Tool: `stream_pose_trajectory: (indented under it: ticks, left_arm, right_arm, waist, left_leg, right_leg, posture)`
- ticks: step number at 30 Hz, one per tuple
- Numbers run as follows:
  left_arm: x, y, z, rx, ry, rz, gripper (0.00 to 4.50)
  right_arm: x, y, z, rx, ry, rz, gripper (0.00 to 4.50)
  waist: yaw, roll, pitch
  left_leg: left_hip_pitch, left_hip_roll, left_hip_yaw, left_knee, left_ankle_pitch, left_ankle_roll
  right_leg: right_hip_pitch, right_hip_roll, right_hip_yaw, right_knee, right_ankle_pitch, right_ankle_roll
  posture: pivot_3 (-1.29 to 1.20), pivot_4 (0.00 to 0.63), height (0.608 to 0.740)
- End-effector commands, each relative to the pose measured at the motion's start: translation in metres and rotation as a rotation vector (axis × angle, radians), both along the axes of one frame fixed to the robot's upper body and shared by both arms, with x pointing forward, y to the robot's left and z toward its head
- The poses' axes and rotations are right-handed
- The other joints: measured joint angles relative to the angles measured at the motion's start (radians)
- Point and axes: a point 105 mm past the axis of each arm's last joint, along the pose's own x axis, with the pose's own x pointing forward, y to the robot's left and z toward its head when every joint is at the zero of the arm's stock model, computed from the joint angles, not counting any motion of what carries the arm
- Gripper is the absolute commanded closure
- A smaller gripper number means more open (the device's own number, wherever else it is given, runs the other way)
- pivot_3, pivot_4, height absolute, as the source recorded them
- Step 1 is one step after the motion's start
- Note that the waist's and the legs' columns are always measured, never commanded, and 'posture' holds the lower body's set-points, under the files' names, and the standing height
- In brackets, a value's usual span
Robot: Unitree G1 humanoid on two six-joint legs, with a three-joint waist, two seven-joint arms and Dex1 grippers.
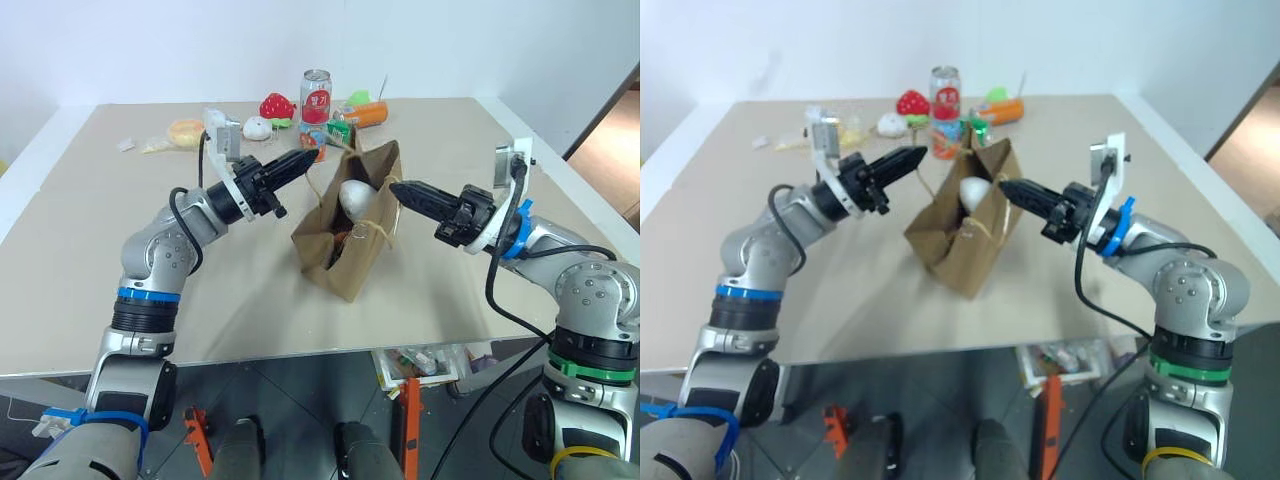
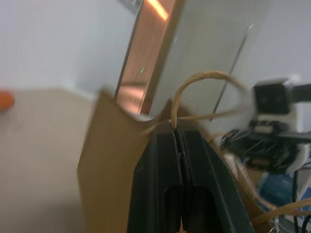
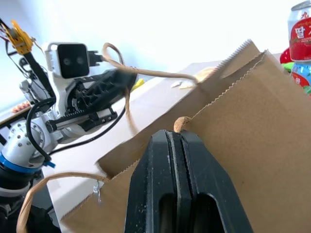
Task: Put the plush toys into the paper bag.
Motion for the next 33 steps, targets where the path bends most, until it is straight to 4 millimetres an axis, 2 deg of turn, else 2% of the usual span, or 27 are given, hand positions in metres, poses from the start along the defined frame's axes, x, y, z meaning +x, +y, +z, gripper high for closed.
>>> stream_pose_trajectory:
  ticks: [1,4,7,10,11,12,13,15,17,18,19,21,26,33]
  left_arm:
    - [0.006,0.004,0.01,-0.007,0.007,0.05,4.5]
    - [0.01,0.004,0.014,-0.018,0.011,0.069,4.5]
    - [0.008,0.002,0.017,-0.026,0.005,0.064,4.5]
    - [0.007,0.002,0.018,-0.029,0.003,0.064,3.87]
    - [0.006,0.002,0.019,-0.038,-0.003,0.062,3.47]
    - [0.006,0.003,0.021,-0.053,-0.004,0.058,3.27]
    - [0.005,0.004,0.024,-0.071,-0.006,0.047,2.7]
    - [0.004,0.004,0.027,-0.087,-0.013,0.04,2.11]
    - [0.004,0.005,0.029,-0.089,-0.021,0.046,1.24]
    - [0.004,0.005,0.03,-0.094,-0.024,0.044,1.11]
    - [0.002,0.005,0.032,-0.109,-0.024,0.027,0.62]
    - [-0.007,0.006,0.034,-0.132,-0.033,-0.034,0.02]
    - [-0.026,0.008,0.031,-0.135,-0.056,-0.149,0.02]
    - [-0.041,0.008,0.001,-0.023,-0.056,-0.218,0.02]
  right_arm:
    - [0.006,-0.002,-0.002,-0.048,-0.002,-0.069,4.44]
    - [0.027,-0.018,-0.003,-0.048,0.031,-0.194,4.44]
    - [0.035,-0.03,0.004,-0.031,0.027,-0.256,4.44]
    - [0.037,-0.037,0.007,-0.035,0.022,-0.278,4.5]
    - [0.037,-0.038,0.007,-0.037,0.023,-0.28,4.5]
    - [0.037,-0.04,0.007,-0.039,0.024,-0.281,4.5]
    - [0.038,-0.041,0.006,-0.041,0.027,-0.282,3.73]
    - [0.038,-0.043,0.006,-0.045,0.031,-0.28,3.13]
    - [0.035,-0.043,0.009,-0.036,0.024,-0.266,2.22]
    - [0.035,-0.044,0.01,-0.037,0.023,-0.269,2.03]
    - [0.035,-0.045,0.01,-0.038,0.028,-0.267,1.6]
    - [0.033,-0.046,0.013,-0.037,0.016,-0.257,0.81]
    - [0.025,-0.051,0.033,0.059,-0.045,-0.232,0.81]
    - [0.009,-0.057,0.063,0.238,-0.156,-0.188,0.81]
  waist:
    - [0.0,0.0,0.0]
    - [0.0,0.0,0.0]
    - [0.001,0.0,0.0]
    - [0.0,0.0,0.0]
    - [0.0,0.0,0.0]
    - [0.0,0.0,0.0]
    - [0.001,0.0,0.0]
    - [0.001,0.0,0.0]
    - [0.001,0.0,0.0]
    - [0.0,0.0,0.0]
    - [0.0,0.0,0.0]
    - [0.0,0.0,0.0]
    - [0.0,0.0,0.0]
    - [0.0,0.0,0.0]
  left_leg:
    - [0.0,0.0,0.0,0.0,0.0,0.0]
    - [0.0,0.0,0.0,0.0,0.0,0.0]
    - [0.0,0.0,0.0,0.0,0.0,0.0]
    - [0.0,0.0,0.001,0.0,0.0,0.0]
    - [-0.001,0.0,0.001,-0.001,0.0,0.0]
    - [-0.001,0.0,0.001,-0.001,0.0,0.0]
    - [-0.001,0.0,0.001,-0.002,0.0,0.0]
    - [-0.001,0.0,0.001,-0.002,0.0,0.0]
    - [-0.001,0.0,0.001,-0.002,0.0,0.0]
    - [-0.001,0.0,0.001,-0.002,0.0,0.0]
    - [-0.001,0.0,0.001,-0.002,0.0,0.0]
    - [-0.001,0.0,0.001,-0.002,0.0,0.0]
    - [-0.001,0.0,0.001,-0.001,0.0,0.0]
    - [-0.001,0.0,0.001,-0.002,0.0,0.0]
  right_leg:
    - [0.0,0.0,0.0,0.0,0.0,0.0]
    - [0.0,0.0,0.0,0.0,0.0,0.0]
    - [-0.001,0.0,0.0,0.0,0.0,-0.001]
    - [-0.001,0.0,0.001,0.0,0.0,-0.001]
    - [-0.002,0.0,0.001,0.0,0.0,-0.001]
    - [-0.002,0.0,0.001,0.0,0.0,-0.001]
    - [-0.002,0.0,0.001,0.0,0.0,0.0]
    - [-0.002,0.0,0.001,0.0,-0.001,0.0]
    - [-0.002,0.0,0.001,0.0,-0.001,0.0]
    - [-0.002,0.0,0.001,0.0,-0.001,0.0]
    - [-0.002,0.0,0.001,0.0,-0.001,0.0]
    - [-0.002,0.0,0.001,0.0,-0.001,0.0]
    - [-0.002,0.0,0.001,0.0,0.0,0.0]
    - [-0.002,0.001,0.001,0.0,0.0,0.0]
  posture:
    - [0.0,0.15,0.74]
    - [0.0,0.15,0.74]
    - [0.0,0.15,0.74]
    - [0.0,0.15,0.74]
    - [0.0,0.15,0.74]
    - [0.0,0.15,0.74]
    - [0.0,0.15,0.74]
    - [0.0,0.15,0.74]
    - [0.0,0.15,0.74]
    - [0.0,0.15,0.74]
    - [0.0,0.15,0.74]
    - [0.0,0.15,0.74]
    - [0.0,0.15,0.74]
    - [0.0,0.15,0.74]
